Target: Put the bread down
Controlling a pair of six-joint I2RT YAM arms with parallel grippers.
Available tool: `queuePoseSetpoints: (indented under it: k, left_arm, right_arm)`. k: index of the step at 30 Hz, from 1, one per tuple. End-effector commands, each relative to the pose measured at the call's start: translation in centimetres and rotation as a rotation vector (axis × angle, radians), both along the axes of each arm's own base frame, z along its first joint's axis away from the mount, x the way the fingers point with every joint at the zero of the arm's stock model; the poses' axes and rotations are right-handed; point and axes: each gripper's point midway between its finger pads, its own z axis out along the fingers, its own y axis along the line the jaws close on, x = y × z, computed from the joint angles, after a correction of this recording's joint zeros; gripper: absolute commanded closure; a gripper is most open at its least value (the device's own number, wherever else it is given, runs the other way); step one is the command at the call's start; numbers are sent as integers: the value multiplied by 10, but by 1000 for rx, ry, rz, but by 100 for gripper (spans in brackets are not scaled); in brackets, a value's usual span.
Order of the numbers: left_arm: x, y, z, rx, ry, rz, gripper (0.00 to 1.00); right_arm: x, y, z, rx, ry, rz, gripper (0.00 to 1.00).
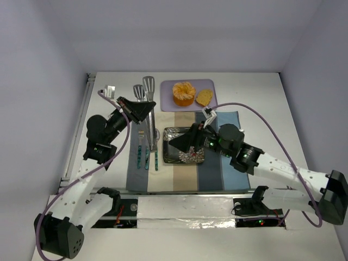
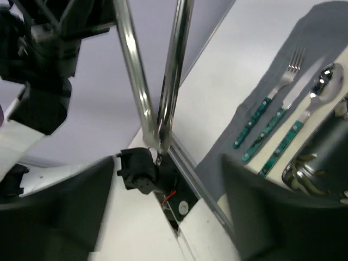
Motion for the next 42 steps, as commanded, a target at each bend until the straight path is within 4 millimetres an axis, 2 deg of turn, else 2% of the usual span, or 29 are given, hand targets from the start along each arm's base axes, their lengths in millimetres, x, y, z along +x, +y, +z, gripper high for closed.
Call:
queuePoseSetpoints:
  k: [1, 2, 4, 5, 6, 8, 12, 17, 27, 29, 30, 32, 34, 41, 42]
  left_arm:
    - [-46, -8, 49, -160, -188, -162, 100]
    - [-48, -7, 42, -179, -168, -170, 100]
    - [-57, -7, 48, -209, -210, -188, 100]
    - [-58, -7, 43, -218, -204, -189, 100]
    - [-65, -7, 49, -240, -240, -208, 100]
    - [-69, -8, 44, -263, -242, -224, 100]
    - [-82, -11, 49, -322, -280, -285, 100]
    - [-86, -18, 48, -349, -274, -329, 100]
    - [-92, -25, 45, -376, -268, -374, 100]
    - [-96, -26, 44, -379, -267, -386, 100]
    - [-96, -26, 43, -378, -264, -388, 100]
    - [-97, -26, 44, -377, -265, -395, 100]
    - [-98, -27, 44, -370, -267, -397, 100]
    - [-102, -33, 45, -363, -259, -449, 100]
    - [-102, -34, 45, -362, -256, -453, 95]
  right_arm:
    - [-1, 13, 53, 191, -96, 36, 4]
    - [0, 15, 50, 196, -90, 38, 0]
    - [0, 18, 50, 218, -99, 48, 0]
    - [-4, 22, 49, 224, -96, 79, 0]
    - [-5, 27, 47, 225, -91, 101, 0]
    - [-7, 31, 49, 243, -92, 124, 0]
    - [-6, 43, 32, 225, -67, 146, 0]
    - [-9, 57, 15, 213, -35, 203, 0]
    - [-13, 69, 14, 301, -19, 268, 1]
    - [-14, 71, 15, 314, -13, 280, 5]
    - [-13, 71, 14, 313, -8, 277, 13]
    - [-12, 70, 11, 315, 2, 265, 17]
    - [-13, 69, 12, 318, -1, 266, 25]
    - [-16, 65, 15, 347, 4, 270, 34]
    - [-16, 64, 14, 354, 6, 268, 37]
